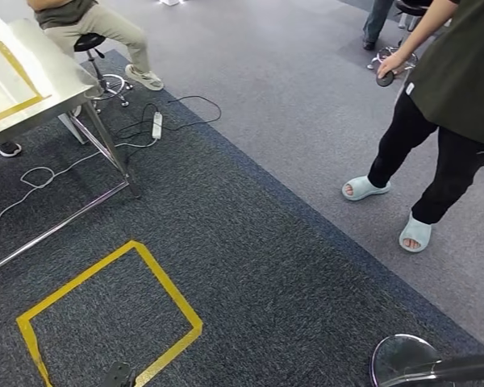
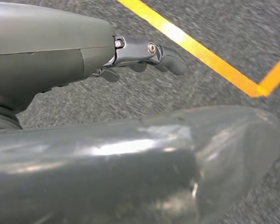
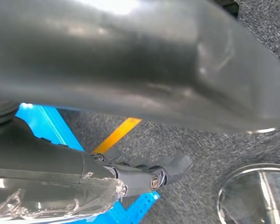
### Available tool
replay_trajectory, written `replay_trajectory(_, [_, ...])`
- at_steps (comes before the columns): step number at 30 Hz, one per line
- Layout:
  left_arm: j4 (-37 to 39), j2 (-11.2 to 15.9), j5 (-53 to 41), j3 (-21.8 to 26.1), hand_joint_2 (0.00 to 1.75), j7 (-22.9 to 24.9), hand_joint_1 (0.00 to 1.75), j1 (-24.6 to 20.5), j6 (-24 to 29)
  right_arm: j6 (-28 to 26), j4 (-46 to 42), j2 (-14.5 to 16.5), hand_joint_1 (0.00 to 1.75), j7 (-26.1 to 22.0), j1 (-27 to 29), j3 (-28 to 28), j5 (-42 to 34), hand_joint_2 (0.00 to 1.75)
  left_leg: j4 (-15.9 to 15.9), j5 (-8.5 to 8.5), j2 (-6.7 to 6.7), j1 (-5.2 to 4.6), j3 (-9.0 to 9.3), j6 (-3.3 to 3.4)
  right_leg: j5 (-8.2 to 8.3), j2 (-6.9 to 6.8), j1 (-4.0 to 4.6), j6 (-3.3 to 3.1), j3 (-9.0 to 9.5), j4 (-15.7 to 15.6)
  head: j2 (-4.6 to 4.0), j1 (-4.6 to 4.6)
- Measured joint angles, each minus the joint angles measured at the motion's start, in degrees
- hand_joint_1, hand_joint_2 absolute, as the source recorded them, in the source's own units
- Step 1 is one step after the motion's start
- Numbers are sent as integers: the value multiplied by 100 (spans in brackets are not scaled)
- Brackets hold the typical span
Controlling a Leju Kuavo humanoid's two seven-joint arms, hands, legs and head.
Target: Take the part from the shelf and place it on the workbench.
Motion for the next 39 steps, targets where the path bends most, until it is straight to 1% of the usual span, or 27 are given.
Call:
replay_trajectory(2, [0, -5, -1, 0, 0, -1, 0, 13, 0, 0, 0, 1, 0, -1, -11, 0, 1, 0, 813, -380, -156, -2, -398, -4, 13, 111, 5, -36, -27, 0, 0, -13])
replay_trajectory(3, [0, -7, -1, 0, 0, -1, 0, 21, 1, 0, 0, 2, 0, -1, -9, -1, 1, 0, 1123, -465, -182, -2, -563, 0, 17, 179, 9, -43, -36, 0, 0, -14])
replay_trajectory(4, [0, -7, -2, 0, 0, -1, 0, 28, 1, 0, 0, 2, 0, 0, -3, -1, 0, 0, 1237, -433, -194, -3, -638, 8, 22, 248, 12, -43, -42, 1, 0, -14])
replay_trajectory(5, [0, -6, -2, 0, 0, -1, 0, 30, 2, 0, 0, 2, 0, -2, 3, -2, -1, 0, 1114, -287, -207, -3, -598, 20, 29, 320, 14, -38, -43, 1, 0, -14])
replay_trajectory(6, [0, -3, -7, 0, 0, -1, 0, 29, 3, 0, 0, 2, 0, -10, 6, -2, -3, 0, 787, -65, -250, -2, -452, 39, 37, 394, 12, -27, -42, 1, 0, -14])
replay_trajectory(8, [0, 4, -16, 0, 0, -1, 0, 22, 2, -2, 0, 4, 0, -43, -3, -2, -13, 0, -11, 293, -462, 7, -83, 83, 54, 532, 14, 13, -54, 13, 0, -16])
replay_trajectory(10, [0, 7, -26, -1, 0, 9, 0, 12, -4, -7, 0, 8, 0, -70, -9, -2, -28, 0, -415, 379, -599, 2, 93, 121, 73, 641, 14, 79, -85, 12, 0, -20])
replay_trajectory(12, [0, -3, -29, -3, 0, 35, 0, 4, -27, -16, -1, 8, 0, -76, 13, -2, -38, 0, -465, 391, -521, -4, 107, 179, 100, 726, -2, 158, -126, -14, 0, -22])
replay_trajectory(14, [0, -8, -27, -5, 0, 73, 0, 1, -54, -27, -1, 7, 0, -76, 38, -2, -40, 0, -496, 426, -408, 10, 122, 255, -9, 571, 5, 219, -222, 146, 0, 6])
replay_trajectory(16, [0, -2, -23, -4, 0, 124, 0, 14, -65, -34, 0, 6, 0, -77, 29, -2, -38, 0, -509, 431, -275, 7, 128, 301, -372, 248, 15, 260, -497, 753, 0, 43])
replay_trajectory(17, [0, 1, -22, -3, 0, 145, 0, 26, -66, -33, 0, 6, 0, -78, 19, -2, -41, 0, -509, 425, -203, -2, 128, 311, -572, 144, 10, 280, -682, 1149, 0, 53])
replay_trajectory(18, [0, 1, -24, -2, 0, 158, 0, 34, -60, -22, 0, 6, 0, -84, 15, -3, -68, 0, -509, 421, -131, -9, 129, 314, -701, 92, 3, 297, -825, 1463, 0, 52])
replay_trajectory(19, [0, -8, -24, -2, 0, 155, 0, 37, -48, 22, 0, 6, 0, -79, 17, -13, -128, 0, -508, 416, -65, -11, 132, 311, -725, 67, -3, 308, -880, 1600, 0, 52])
replay_trajectory(20, [0, -32, -24, -2, 0, 132, 0, 34, -24, 134, 1, 6, 0, -35, 19, -36, -204, 0, -507, 407, -2, -11, 140, 304, -641, 48, -10, 316, -818, 1512, 0, 53])
replay_trajectory(21, [0, -68, -27, -3, 0, 93, 0, 29, 13, 317, 4, 6, 0, 50, 19, -69, -282, 0, -505, 395, 54, -9, 154, 292, -479, 11, -16, 320, -648, 1222, 0, 54])
replay_trajectory(23, [0, -143, -58, -7, 0, 25, 0, 20, 72, 743, 11, 1, 0, 261, 8, -137, -353, 0, -493, 352, 150, -28, 197, 242, -162, -206, -14, 306, -196, 448, 0, 60])
replay_trajectory(25, [0, -150, -126, -16, 0, 59, 0, 14, 37, 972, 16, -3, 0, 344, -4, -161, -314, 0, -482, 317, 228, -61, 232, 179, -58, -331, 3, 244, 20, 62, 0, 46])
replay_trajectory(27, [0, -114, -170, -23, 0, 155, 0, 3, -58, 1037, 19, -1, 0, 338, -8, -162, -242, 0, -494, 305, 325, -62, 257, 120, -57, -222, 23, 157, 3, 37, 0, 24])
replay_trajectory(29, [0, -90, -139, -23, 0, 220, 0, -10, -157, 1061, 20, -1, 0, 330, -2, -162, -198, 0, -401, 201, 249, -35, 235, 58, -36, -106, 16, 79, -9, 24, 0, 12])
replay_trajectory(30, [0, -87, -98, -21, 0, 228, 0, -12, -197, 1059, 20, -1, 0, 327, -6, -163, -191, 0, -195, 60, 132, -26, 147, 35, -24, -50, 5, 45, -8, 15, 0, 1])
replay_trajectory(32, [0, -104, -3, -12, 0, 202, 0, -7, -244, 1051, 20, -1, 0, 323, -20, -164, -187, 0, 564, -329, -114, -20, -219, 18, -15, 64, -2, 4, -17, 13, 0, -20])
replay_trajectory(33, [0, -124, 33, -7, 0, 176, 0, 0, -249, 1049, 20, -1, 0, 322, -26, -164, -186, 0, 961, -470, -167, -21, -432, 19, -14, 131, 1, -5, -21, 13, 0, -25])
replay_trajectory(34, [0, -150, 60, -2, 0, 149, 0, 5, -249, 1050, 20, -1, 0, 323, -24, -164, -186, 0, 1199, -497, -191, -23, -580, 25, -14, 203, 3, -8, -22, 13, 0, -27])
replay_trajectory(35, [0, -174, 76, 1, 0, 127, 0, 8, -248, 1052, 20, -1, 0, 324, -19, -164, -186, 0, 1219, -403, -204, -22, -629, 36, -13, 278, 3, -7, -19, 13, 0, -25])
replay_trajectory(36, [0, -197, 84, 2, 0, 114, 0, 8, -246, 1054, 20, -1, 0, 324, -14, -164, -186, 0, 1008, -205, -220, -20, -563, 49, -11, 353, 1, -3, -14, 14, 0, -25])
replay_trajectory(38, [0, -233, 84, 2, 0, 107, 0, 5, -244, 1055, 20, -1, 0, 325, -16, -164, -186, 0, 230, 232, -386, -5, -234, 73, -6, 496, 3, 26, -13, 25, 0, -29])
replay_trajectory(39, [0, -250, 83, 2, 0, 106, 0, 2, -243, 1056, 20, -1, 0, 324, -22, -164, -186, 0, -96, 353, -484, 7, -95, 81, -4, 563, 7, 52, -26, 34, 0, -30])
